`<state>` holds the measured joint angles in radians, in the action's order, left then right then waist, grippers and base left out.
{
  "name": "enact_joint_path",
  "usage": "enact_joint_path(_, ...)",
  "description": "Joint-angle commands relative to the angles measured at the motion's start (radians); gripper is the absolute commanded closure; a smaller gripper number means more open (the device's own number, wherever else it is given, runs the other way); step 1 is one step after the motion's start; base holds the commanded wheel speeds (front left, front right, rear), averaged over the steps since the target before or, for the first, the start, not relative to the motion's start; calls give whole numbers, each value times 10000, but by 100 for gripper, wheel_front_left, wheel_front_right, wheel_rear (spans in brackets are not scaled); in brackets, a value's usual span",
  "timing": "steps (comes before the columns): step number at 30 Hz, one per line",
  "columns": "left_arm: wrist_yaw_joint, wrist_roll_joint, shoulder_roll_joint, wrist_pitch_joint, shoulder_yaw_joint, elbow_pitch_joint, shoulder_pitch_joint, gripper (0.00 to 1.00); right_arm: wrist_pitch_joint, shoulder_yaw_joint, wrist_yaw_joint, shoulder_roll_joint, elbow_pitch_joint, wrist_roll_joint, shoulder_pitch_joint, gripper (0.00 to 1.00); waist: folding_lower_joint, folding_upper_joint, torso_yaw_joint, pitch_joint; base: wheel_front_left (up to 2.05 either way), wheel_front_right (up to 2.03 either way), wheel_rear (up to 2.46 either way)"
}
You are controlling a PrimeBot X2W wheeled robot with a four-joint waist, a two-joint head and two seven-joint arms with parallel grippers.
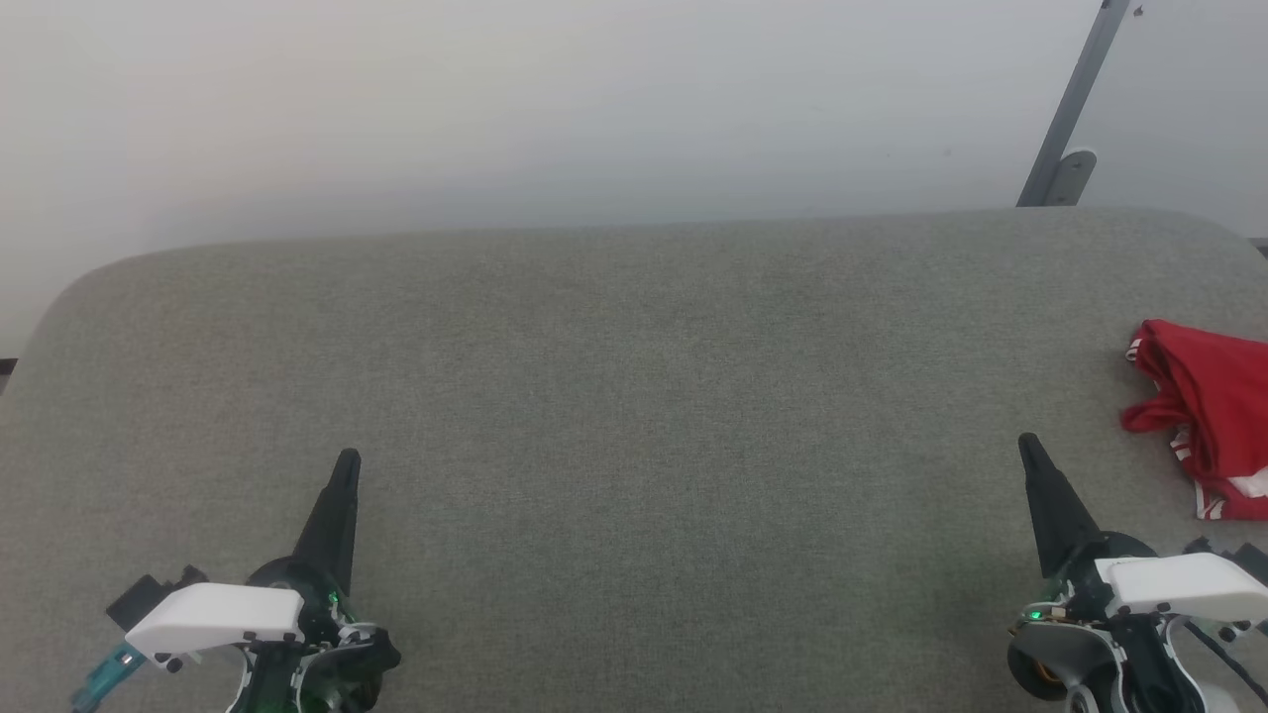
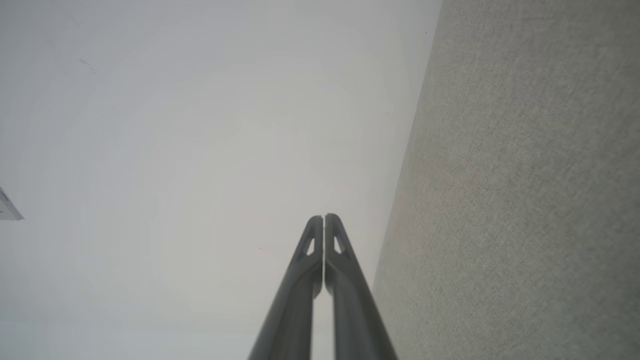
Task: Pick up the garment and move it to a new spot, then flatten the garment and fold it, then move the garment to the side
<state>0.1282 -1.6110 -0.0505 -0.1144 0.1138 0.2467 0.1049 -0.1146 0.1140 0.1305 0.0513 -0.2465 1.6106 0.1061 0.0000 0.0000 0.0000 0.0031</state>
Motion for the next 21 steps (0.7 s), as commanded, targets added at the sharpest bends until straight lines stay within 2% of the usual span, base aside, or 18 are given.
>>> enact_joint_path(1,47,-33,23,-35,1,-8,99,100,-32,10,4,-39,42,41,51,100,0,0,0,0,0,0,0)
enact_joint_path(21,48,-35,23,-33,2,-10,98,100,-30,8,4,-39,41,41,50,100,0,0,0,0,0,0,0)
